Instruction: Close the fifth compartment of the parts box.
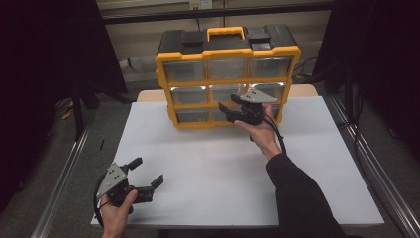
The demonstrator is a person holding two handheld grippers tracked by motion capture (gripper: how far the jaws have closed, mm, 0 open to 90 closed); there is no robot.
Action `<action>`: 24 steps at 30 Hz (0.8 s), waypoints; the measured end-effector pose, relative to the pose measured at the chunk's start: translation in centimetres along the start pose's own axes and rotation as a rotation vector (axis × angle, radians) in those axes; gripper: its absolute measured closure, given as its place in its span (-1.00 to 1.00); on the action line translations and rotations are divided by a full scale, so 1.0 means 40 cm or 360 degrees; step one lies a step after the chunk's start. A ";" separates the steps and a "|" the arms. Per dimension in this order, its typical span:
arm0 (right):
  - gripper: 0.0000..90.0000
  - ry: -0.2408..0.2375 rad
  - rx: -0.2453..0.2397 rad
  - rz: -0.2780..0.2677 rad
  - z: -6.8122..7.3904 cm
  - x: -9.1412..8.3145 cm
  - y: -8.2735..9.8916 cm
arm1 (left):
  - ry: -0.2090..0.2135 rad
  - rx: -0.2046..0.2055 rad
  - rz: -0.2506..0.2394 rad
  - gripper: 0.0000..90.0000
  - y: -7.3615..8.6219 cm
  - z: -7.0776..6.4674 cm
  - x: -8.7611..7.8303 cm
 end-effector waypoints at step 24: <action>-0.99 0.0063 0.0115 -0.0055 -0.037 -0.149 0.052 | -0.0006 -0.0006 0.0001 -0.94 0.002 0.005 -0.003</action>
Point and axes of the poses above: each handheld gripper's, and its own axes: x roughly forward along the jaws, y roughly out of its underside, z roughly to its left, the point moved 9 cm from there along x, roughly forward along the jaws, and after that the axes turned 5 degrees about z, right-handed, at the moved point
